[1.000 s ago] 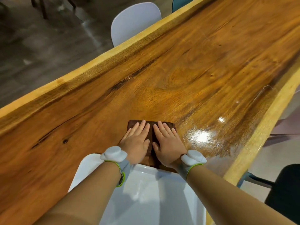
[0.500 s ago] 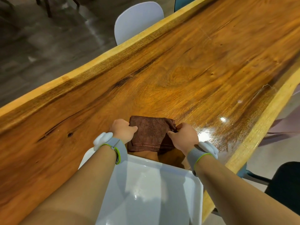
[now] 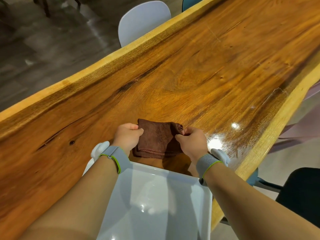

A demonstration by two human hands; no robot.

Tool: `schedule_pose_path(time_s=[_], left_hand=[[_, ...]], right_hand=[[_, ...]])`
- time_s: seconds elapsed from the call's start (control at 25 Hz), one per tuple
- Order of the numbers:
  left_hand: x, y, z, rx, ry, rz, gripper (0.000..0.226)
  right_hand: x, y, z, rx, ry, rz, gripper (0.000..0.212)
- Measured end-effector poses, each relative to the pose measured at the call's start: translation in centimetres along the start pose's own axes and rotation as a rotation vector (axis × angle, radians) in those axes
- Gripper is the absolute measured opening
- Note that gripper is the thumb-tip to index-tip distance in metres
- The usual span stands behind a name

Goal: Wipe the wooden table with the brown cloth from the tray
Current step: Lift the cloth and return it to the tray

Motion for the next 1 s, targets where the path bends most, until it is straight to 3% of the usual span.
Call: schedule_pose_path(time_s=[0.2,0.32,0.52,0.68,1.0], left_hand=[[-0.9,0.6,-1.2,0.094,0.045,-0.154,0.009],[-1.4,0.7,-2.4,0.165,0.062,-0.192,0.016],[-1.2,1.3,-5.9,0.250,0.052,-0.160,0.016],[-0.3,2.0,-9.3,0.334,0.031,-0.163,0.003],[4.4,4.8,-14.0,0.421,0.103,-0.140,0.008]], right_hand=[[-0.3,2.1,-1.0,0.002,-0.102,0.253,0.027],[-0.8,3.6,-2.0,-0.004,-0.087,0.319,0.022],[-2.3,6.2,-5.4,-0.053,-0.092,0.379,0.022],[-3.4,7.6,-9.0,-0.034,-0.120,0.447,0.026],[-7.1,8.9,-16.0,-0.064,-0.161,0.431,0.018]])
Point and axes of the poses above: each hand's wrist, its own z-axis towards the middle knuckle, its own y-axis out of the back of the hand, x = y × z, the point moved 2 cm from there along z, towards the middle knuckle, and after that the axes turned 11 degrees about -x, right-handed, at the moved point
